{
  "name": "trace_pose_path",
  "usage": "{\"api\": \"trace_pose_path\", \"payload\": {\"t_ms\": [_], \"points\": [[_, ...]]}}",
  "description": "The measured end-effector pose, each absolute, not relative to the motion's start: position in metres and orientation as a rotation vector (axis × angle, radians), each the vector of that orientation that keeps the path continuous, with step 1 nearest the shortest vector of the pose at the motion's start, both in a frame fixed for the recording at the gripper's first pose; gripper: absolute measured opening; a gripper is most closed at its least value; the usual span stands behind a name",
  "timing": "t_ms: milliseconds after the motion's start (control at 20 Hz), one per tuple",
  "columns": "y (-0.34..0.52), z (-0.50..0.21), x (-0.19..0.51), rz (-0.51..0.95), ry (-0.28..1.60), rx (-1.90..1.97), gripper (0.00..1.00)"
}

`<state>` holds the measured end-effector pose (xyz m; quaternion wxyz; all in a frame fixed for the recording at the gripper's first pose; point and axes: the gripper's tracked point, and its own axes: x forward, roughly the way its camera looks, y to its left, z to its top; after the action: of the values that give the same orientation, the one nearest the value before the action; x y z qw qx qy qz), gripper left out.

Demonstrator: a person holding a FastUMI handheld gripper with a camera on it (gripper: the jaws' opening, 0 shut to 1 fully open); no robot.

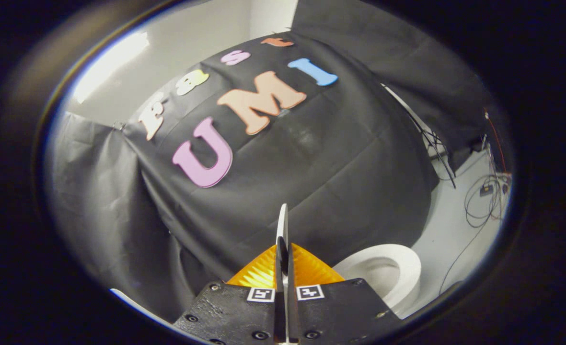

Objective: Open the toilet lid.

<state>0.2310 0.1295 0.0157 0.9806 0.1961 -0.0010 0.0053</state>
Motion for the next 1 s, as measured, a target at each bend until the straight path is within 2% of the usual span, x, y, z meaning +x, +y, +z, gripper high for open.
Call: {"api": "trace_pose_path", "payload": {"t_ms": [550,1000], "points": [[0.259,0.034,0.227,0.149,0.007,0.069,0.02],[0.354,0.02,0.228,0.252,0.033,-0.067,0.02]]}}
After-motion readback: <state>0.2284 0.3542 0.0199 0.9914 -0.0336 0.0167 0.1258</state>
